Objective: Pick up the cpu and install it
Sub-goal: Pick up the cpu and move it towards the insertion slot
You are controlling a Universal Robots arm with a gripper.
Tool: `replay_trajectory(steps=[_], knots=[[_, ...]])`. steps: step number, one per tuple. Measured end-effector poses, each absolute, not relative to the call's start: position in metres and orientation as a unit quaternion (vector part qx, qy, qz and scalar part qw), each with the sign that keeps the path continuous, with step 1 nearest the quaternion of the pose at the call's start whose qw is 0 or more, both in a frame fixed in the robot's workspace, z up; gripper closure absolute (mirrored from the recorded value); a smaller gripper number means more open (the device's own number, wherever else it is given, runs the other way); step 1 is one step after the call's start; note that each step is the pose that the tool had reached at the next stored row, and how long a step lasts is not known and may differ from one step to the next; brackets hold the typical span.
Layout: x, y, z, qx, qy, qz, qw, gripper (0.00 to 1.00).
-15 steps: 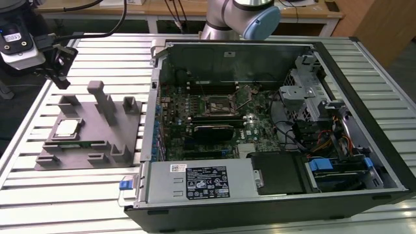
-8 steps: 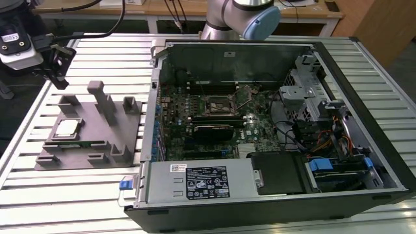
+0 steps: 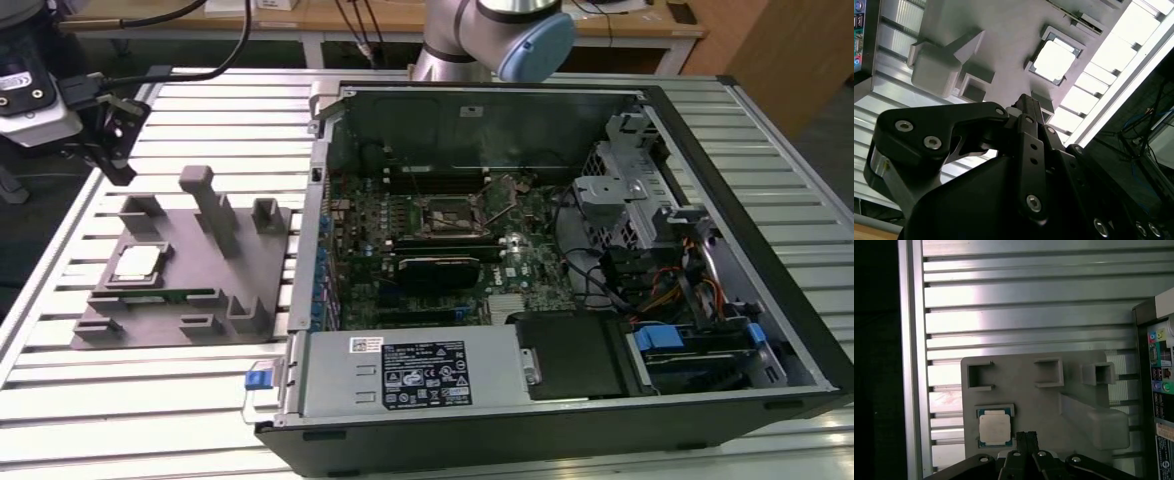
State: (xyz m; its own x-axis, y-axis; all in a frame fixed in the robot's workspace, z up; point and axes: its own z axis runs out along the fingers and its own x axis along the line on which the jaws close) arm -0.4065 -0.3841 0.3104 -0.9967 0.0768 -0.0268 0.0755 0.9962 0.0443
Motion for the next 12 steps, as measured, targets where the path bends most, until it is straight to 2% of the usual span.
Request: replay_trajectory(steps=[12], knots=[[-0.4153, -0.3841, 0.305, 0.038, 0.999, 0.022, 0.014, 0.89]])
